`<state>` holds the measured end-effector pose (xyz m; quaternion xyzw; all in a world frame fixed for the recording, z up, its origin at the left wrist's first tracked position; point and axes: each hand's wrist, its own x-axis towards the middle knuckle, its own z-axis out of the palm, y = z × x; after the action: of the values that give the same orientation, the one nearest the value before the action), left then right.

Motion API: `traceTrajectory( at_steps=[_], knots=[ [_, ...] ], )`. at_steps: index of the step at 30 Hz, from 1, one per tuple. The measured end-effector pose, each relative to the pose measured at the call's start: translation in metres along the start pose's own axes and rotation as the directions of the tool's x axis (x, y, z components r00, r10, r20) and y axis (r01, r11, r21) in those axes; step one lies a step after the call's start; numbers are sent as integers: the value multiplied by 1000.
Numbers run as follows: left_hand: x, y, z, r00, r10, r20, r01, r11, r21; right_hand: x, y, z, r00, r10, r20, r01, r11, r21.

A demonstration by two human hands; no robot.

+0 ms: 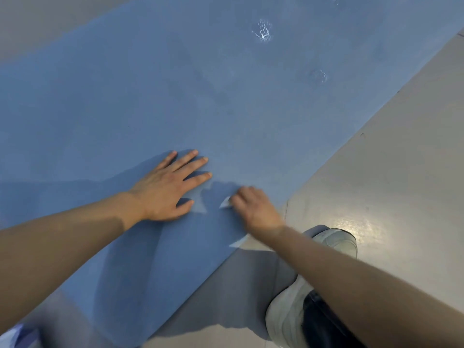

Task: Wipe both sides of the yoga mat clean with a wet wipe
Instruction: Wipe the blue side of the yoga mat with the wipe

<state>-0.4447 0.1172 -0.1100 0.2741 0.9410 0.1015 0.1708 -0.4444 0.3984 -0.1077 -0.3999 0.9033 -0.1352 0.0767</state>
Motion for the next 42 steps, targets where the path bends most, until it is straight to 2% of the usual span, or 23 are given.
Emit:
traceTrajectory(
  at_steps=[2, 5, 7, 8, 10, 12, 14, 17, 22, 24, 26, 29, 31, 33, 35, 38, 40, 42],
  knots=[
    [2, 4, 0, 1000, 11, -3, -11, 1000, 7, 6, 50, -14, 981, 181, -67, -185, 981, -65],
    [4, 9, 1, 999, 30, 25, -30, 1000, -2, 7, 103, -37, 878, 454, -152, -470, 878, -95],
    [5, 13, 2, 997, 54, 48, -54, 999, -2, 7, 106, -39, 827, 533, -177, -552, 830, -79],
    [5, 15, 3, 996, 64, 60, -65, 998, 11, 7, 97, -36, 826, 533, -184, -551, 832, -64],
    [6, 16, 4, 995, 69, 71, -71, 997, 36, 0, 60, -21, 878, 450, -162, -457, 889, -10],
    [6, 17, 4, 994, 91, 66, -93, 995, 27, -14, 8, -4, 959, 275, -69, -272, 961, 54],
    [8, 19, 4, 988, 141, 68, -142, 990, 0, -30, -44, 10, 995, 77, 56, -82, 992, 97],
    [12, 24, 1, 979, 163, 123, -161, 987, -29, -44, -78, 21, 978, -110, 176, 82, 984, 156],
    [14, 25, -3, 984, 154, 94, -153, 988, -21, -39, -40, 9, 960, -238, 148, 222, 968, 119],
    [15, 26, -4, 986, 146, 86, -146, 989, -11, -35, 3, -2, 985, -146, 92, 142, 989, 49],
    [15, 28, -5, 987, 136, 85, -136, 991, -3, -33, 61, -19, 995, 102, 6, -102, 994, -27],
    [18, 32, -7, 991, 125, 38, -124, 992, -38, -30, 139, -51, 870, 485, -90, -492, 868, -73],
    [25, 36, -9, 993, 116, -32, -118, 992, -42, -23, 155, -61, 790, 598, -131, -608, 792, -49],
    [38, 42, -12, 991, 101, -92, -102, 995, -9, -16, 143, -58, 760, 626, -173, -635, 772, 4],
    [54, 47, -18, 989, 67, -130, -67, 998, 3, -16, 113, -46, 813, 562, -153, -560, 826, 57],
    [76, 50, -25, 990, 17, -141, -19, 1000, -10, -21, 59, -26, 961, 276, -27, -271, 957, 105],
    [88, 51, -31, 996, -2, -90, 4, 1000, 21, -23, 38, -20, 991, 125, 49, -129, 987, 100],
    [97, 49, -36, 998, -57, 19, 56, 997, 55, -21, 40, -22, 996, 31, 81, -38, 995, 88]
  ],
)
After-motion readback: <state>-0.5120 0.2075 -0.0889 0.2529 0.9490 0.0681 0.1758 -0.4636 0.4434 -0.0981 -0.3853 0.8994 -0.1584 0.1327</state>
